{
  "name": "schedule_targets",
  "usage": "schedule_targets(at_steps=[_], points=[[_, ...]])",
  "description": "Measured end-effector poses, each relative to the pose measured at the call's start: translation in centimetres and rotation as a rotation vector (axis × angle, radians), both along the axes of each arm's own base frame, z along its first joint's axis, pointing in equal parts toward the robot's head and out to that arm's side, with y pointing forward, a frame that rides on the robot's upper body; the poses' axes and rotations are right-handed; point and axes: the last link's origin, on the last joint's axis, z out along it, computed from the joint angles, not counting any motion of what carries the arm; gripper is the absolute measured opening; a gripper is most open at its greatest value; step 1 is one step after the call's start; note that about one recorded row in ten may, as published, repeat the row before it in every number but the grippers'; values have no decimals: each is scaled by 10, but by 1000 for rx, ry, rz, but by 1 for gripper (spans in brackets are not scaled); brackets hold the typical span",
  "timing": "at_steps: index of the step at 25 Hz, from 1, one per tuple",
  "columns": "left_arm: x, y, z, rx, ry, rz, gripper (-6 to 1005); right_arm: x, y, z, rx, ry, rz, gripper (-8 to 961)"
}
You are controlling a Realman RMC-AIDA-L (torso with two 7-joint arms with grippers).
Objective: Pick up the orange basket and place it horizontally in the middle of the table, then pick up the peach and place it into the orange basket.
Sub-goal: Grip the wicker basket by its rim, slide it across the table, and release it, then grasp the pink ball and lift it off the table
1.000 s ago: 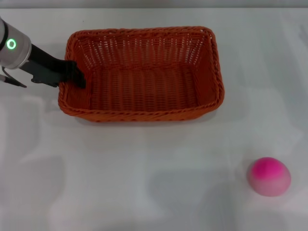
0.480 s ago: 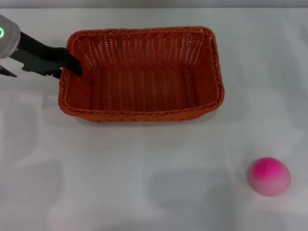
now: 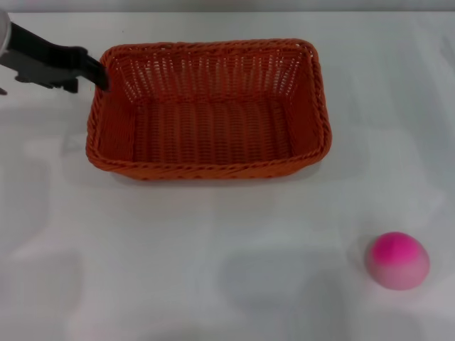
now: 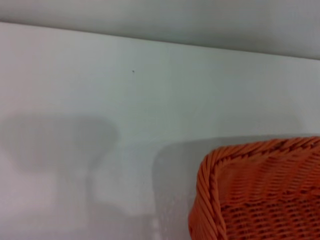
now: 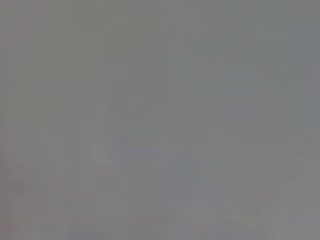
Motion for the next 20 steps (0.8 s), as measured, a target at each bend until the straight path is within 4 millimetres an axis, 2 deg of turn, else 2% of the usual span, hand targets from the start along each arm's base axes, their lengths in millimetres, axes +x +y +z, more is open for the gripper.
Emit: schedule_targets(at_steps=[9,15,20], points=[[-4,-14,35,154,39,-25,528,4,-6,2,4,12,-8,858],[-14,-23,49,277,26,-62,528,3,-14,9,-20,12,21,858],[-21,-33,57,359,-17,-121,528,2,-25,22,-70,57,87,858]])
